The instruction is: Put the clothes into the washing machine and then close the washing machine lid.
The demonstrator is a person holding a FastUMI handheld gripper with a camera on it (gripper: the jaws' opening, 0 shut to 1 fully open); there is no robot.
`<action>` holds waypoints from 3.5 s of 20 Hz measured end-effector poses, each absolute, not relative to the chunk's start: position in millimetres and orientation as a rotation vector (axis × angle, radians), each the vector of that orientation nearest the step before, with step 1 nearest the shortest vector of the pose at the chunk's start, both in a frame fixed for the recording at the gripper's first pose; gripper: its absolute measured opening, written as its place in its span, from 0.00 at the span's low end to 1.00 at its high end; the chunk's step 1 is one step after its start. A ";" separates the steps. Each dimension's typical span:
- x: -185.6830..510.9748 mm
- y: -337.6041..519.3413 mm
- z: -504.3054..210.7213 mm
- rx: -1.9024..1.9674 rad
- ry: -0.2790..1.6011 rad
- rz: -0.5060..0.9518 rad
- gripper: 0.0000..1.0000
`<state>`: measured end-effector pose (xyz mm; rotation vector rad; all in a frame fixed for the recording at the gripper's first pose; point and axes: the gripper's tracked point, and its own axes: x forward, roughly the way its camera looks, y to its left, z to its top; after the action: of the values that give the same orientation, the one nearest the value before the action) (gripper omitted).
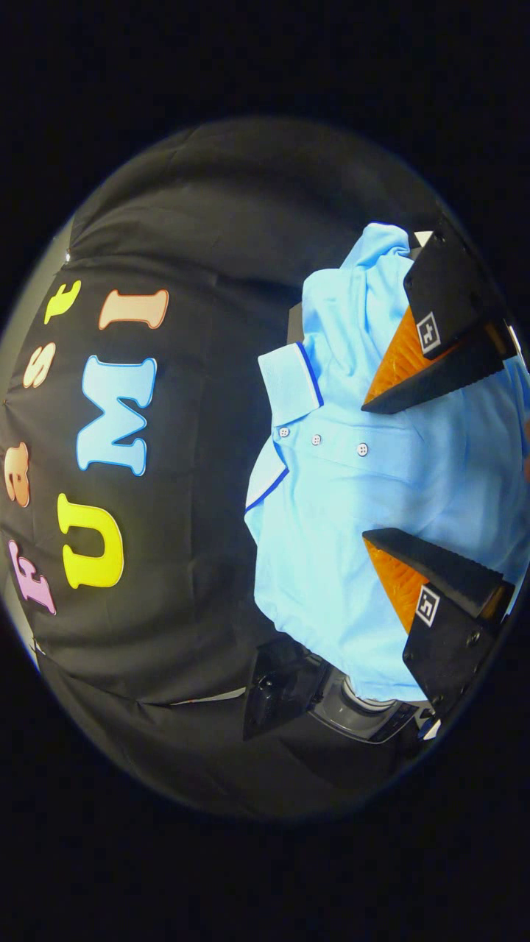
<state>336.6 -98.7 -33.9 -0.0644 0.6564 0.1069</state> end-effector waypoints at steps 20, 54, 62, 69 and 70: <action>340.8 -98.3 -33.0 0.079 0.716 0.162 0.02; 298.3 75.6 127.2 0.287 0.465 0.620 0.02; 275.8 173.1 143.0 0.221 0.460 0.796 0.02; 263.6 261.5 136.4 0.148 0.461 0.868 0.01; 263.1 271.7 132.0 0.137 0.464 0.864 0.02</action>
<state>263.1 271.7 132.0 0.1371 0.4640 0.8638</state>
